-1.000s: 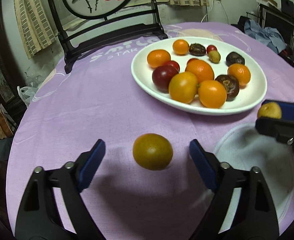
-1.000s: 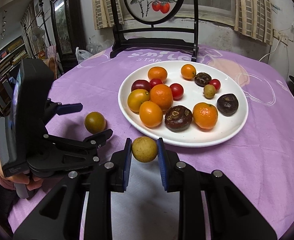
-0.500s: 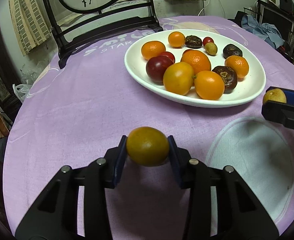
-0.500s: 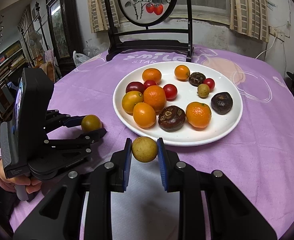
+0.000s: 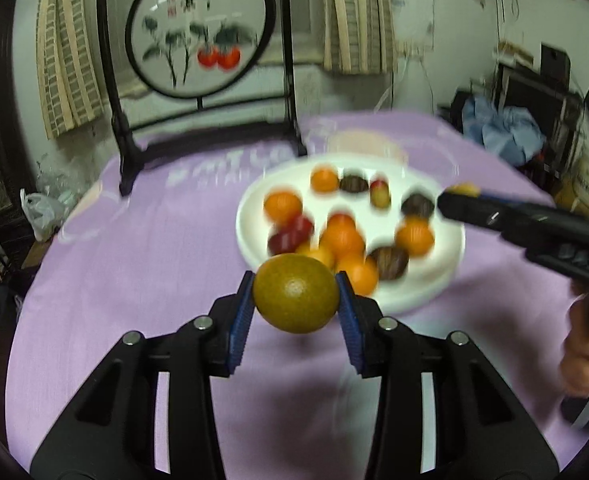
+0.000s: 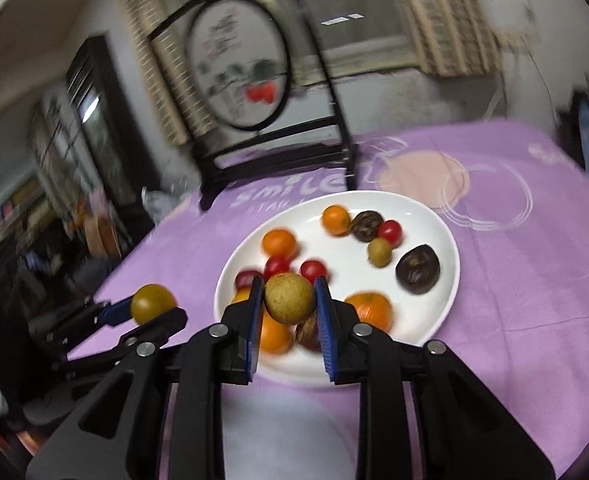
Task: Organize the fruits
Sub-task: 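Carry both fruits over the white plate and open both tools to release them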
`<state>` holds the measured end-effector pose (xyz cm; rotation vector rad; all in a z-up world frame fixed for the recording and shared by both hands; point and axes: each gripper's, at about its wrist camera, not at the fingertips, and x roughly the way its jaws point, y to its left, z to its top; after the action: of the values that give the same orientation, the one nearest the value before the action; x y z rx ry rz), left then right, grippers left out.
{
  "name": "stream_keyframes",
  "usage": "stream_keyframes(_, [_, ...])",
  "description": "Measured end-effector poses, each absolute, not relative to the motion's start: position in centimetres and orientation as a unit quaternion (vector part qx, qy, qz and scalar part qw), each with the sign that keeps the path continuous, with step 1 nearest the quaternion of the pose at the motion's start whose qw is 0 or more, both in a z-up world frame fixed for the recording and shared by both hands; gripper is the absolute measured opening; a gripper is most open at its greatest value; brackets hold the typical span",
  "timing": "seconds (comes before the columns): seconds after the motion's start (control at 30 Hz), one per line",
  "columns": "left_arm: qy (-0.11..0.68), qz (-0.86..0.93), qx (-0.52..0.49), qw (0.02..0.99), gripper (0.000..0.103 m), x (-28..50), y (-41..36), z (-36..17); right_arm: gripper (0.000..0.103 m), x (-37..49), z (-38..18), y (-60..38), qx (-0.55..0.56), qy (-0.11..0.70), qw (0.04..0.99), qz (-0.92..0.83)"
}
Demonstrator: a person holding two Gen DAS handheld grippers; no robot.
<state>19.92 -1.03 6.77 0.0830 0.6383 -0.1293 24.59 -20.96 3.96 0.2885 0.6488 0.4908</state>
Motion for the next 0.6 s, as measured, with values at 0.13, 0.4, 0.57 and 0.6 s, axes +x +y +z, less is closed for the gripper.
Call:
stream_keyframes(0.13, [0.308,-0.069,0.014,0.949,0.041,24.0,-1.7,7.3,0.026,27.3,2.7,-21.2,0.134,0.324,0.913,0.211])
stream_keyframes(0.4, [0.331,-0.06,-0.005,0.942,0.041,30.0,-2.9,5.7,0.026,29.9,1.1,-19.9,0.087,0.333,0.917,0.204])
stream_keyframes(0.57, [0.339,-0.057,-0.006,0.939,0.041,31.5,-3.1,5.0,0.026,30.8,0.4,-19.5,0.076,0.342,0.913,0.209])
stream_keyframes(0.6, [0.342,-0.056,-0.007,0.938,0.041,31.6,-3.0,4.9,0.026,30.8,0.3,-19.4,0.075,0.344,0.912,0.209])
